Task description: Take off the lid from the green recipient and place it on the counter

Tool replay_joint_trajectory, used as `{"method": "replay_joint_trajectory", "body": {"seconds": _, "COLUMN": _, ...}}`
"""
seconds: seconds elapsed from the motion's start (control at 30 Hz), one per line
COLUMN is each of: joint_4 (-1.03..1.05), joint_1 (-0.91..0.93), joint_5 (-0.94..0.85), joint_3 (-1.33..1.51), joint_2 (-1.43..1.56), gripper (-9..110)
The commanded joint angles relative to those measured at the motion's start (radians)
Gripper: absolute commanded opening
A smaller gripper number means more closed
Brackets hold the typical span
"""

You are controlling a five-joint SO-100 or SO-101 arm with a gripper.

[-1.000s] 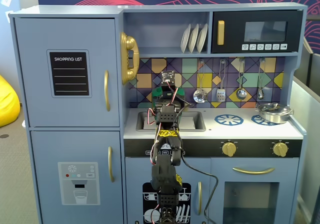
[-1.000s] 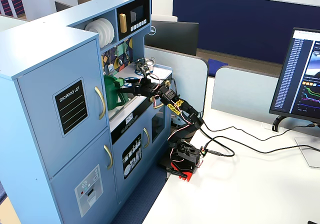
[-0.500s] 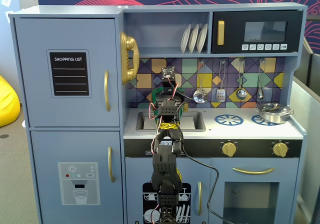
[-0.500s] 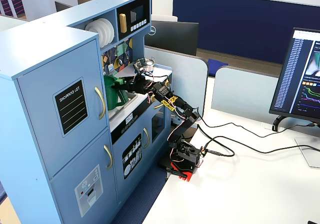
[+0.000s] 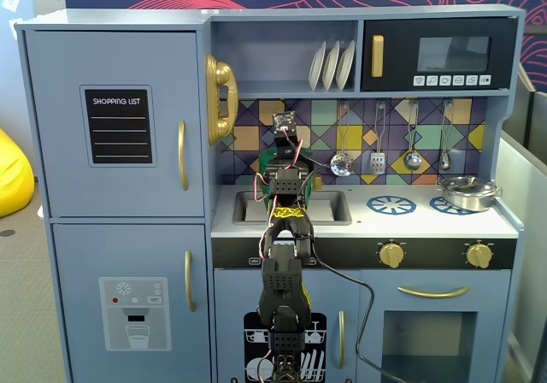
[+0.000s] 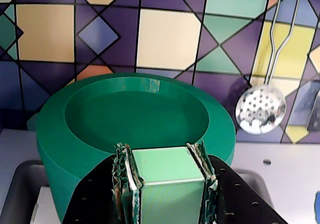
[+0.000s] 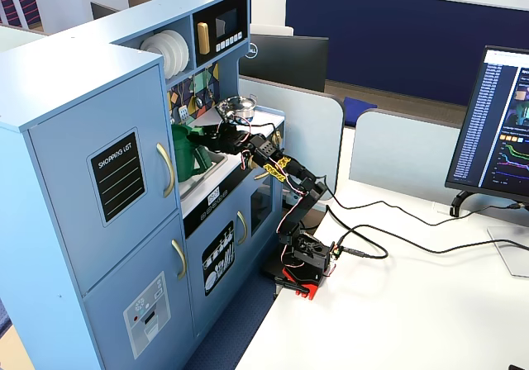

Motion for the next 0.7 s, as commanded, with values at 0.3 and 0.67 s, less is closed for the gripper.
{"method": "replay_joint_trajectory", "body": {"seconds": 0.3, "joint_4": 0.063, "joint_1": 0.175, "joint_5": -0.052, "joint_3": -0.181, "joint_2": 0.063, "gripper": 0}}
{"method": "replay_joint_trajectory", "body": {"seconds": 0.67, "joint_4": 0.06, "joint_1": 0.515, "joint_5": 0.018, "joint_3": -0.127, "joint_2": 0.101, "gripper": 0}}
